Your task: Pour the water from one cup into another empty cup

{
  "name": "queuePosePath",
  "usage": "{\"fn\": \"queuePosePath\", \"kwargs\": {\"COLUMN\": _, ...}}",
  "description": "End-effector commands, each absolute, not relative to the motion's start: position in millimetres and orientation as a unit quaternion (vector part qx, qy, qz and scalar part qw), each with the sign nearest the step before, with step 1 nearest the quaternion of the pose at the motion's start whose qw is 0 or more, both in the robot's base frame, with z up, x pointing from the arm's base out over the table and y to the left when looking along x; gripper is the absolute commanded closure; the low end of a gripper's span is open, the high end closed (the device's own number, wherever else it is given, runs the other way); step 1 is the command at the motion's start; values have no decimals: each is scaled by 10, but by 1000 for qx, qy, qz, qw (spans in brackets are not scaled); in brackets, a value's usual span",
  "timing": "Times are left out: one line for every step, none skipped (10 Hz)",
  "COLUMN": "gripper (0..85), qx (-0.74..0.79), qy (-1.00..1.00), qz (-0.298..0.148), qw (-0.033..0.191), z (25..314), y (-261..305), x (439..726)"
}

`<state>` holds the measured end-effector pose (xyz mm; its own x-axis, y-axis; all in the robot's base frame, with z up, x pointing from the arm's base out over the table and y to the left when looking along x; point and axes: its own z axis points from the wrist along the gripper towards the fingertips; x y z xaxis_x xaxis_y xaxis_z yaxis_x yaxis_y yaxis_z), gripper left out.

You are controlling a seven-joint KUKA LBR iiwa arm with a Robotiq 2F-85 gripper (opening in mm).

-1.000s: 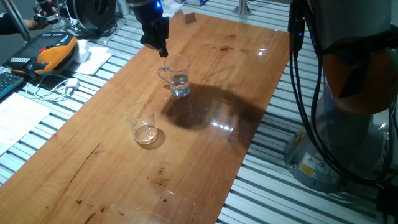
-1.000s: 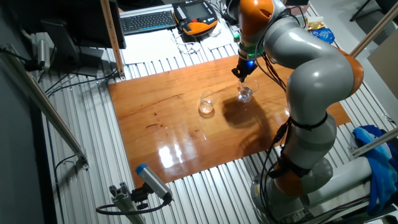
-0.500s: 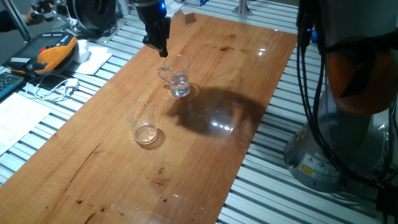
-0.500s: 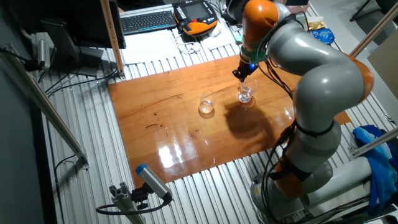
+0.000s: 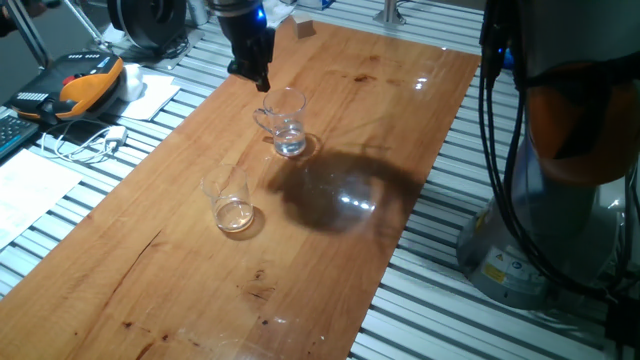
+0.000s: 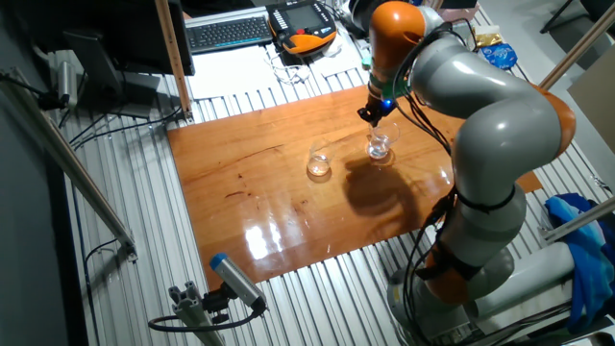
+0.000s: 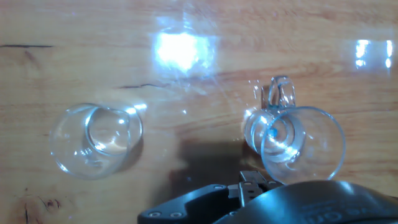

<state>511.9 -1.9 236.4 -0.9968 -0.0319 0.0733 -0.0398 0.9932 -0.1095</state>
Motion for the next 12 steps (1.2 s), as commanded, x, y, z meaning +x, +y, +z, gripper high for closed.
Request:
{"fn": "queuePosePath", "kwargs": {"gripper": 850, "qx": 18, "qy": -997, "qz": 58, "qw": 39, "z": 2362, "y": -17, "x": 5120}}
{"fn": "queuePosePath", "kwargs": {"gripper": 850, "qx": 20, "qy": -997, "qz": 66, "qw": 29, "z": 2362, "y": -17, "x": 5120}}
{"fn": "queuePosePath", "kwargs": {"gripper": 850, "qx": 25, "qy": -996, "qz": 78, "qw": 20, "z": 2362, "y": -17, "x": 5120}}
{"fn": "queuePosePath", "kwargs": {"gripper": 850, "qx": 25, "qy": -996, "qz": 86, "qw": 14, "z": 2356, "y": -17, "x": 5122}}
{"fn": "queuePosePath", "kwargs": {"gripper": 680, "qx": 19, "qy": -996, "qz": 83, "qw": 7, "z": 2307, "y": -16, "x": 5138}}
{"fn": "queuePosePath", "kwargs": {"gripper": 680, "qx": 15, "qy": -996, "qz": 83, "qw": 6, "z": 2242, "y": -24, "x": 5156}}
{"fn": "queuePosePath", "kwargs": {"gripper": 680, "qx": 10, "qy": -997, "qz": 80, "qw": 6, "z": 2161, "y": -45, "x": 5177}}
{"fn": "queuePosePath", "kwargs": {"gripper": 680, "qx": 7, "qy": -997, "qz": 77, "qw": 3, "z": 2095, "y": -70, "x": 5189}}
{"fn": "queuePosePath", "kwargs": {"gripper": 510, "qx": 11, "qy": -996, "qz": 84, "qw": 0, "z": 2028, "y": -98, "x": 5204}}
{"fn": "queuePosePath", "kwargs": {"gripper": 510, "qx": 11, "qy": -996, "qz": 84, "qw": -3, "z": 1972, "y": -125, "x": 5211}}
{"fn": "queuePosePath", "kwargs": {"gripper": 510, "qx": 6, "qy": -997, "qz": 79, "qw": -7, "z": 1909, "y": -137, "x": 5217}}
{"fn": "queuePosePath", "kwargs": {"gripper": 510, "qx": 10, "qy": -997, "qz": 82, "qw": -9, "z": 1841, "y": -156, "x": 5237}}
